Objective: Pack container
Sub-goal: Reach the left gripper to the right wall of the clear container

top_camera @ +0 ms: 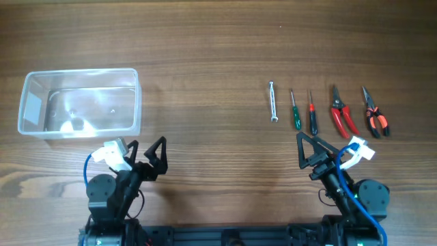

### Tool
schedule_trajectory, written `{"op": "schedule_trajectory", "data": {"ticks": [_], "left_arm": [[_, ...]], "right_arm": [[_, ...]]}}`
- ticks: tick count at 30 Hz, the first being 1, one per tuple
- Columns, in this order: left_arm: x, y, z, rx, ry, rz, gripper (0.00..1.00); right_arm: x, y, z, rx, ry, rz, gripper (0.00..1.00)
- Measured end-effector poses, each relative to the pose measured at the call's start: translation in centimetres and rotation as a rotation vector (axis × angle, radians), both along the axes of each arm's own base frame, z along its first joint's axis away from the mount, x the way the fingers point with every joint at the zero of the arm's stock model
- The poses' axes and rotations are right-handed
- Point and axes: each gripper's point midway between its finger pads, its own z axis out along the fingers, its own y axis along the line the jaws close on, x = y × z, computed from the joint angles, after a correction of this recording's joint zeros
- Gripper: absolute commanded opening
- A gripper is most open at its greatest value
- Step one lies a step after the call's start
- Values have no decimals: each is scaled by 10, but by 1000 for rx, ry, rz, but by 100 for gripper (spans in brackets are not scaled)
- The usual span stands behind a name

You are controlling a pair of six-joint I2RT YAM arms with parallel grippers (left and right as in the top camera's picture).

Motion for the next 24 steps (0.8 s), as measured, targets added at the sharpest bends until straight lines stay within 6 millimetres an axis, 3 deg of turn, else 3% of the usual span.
{"op": "schedule_trajectory", "data": {"ticks": [6,7,10,13,16,20,24], "left_arm": [[9,22,94,114,-51,102,100],[18,29,113,155,-16,132,100],[29,35,115,191,102,144,100],[57,38,128,215,202,147,100],[78,40,131,229,285,141,100],[99,40,137,233,348,129,100],[115,38,139,227,339,119,100]], "right_arm": [[11,-2,31,-168,37,26,100],[23,-6,41,-237,86,25,100],[36,-14,44,-318,219,27,100],[77,-32,72,-401,293,-4,100],[105,-60,85,-454,373,-47,100],[140,-120,103,-485,460,-152,100],[157,-176,105,-493,523,-227,100]]}}
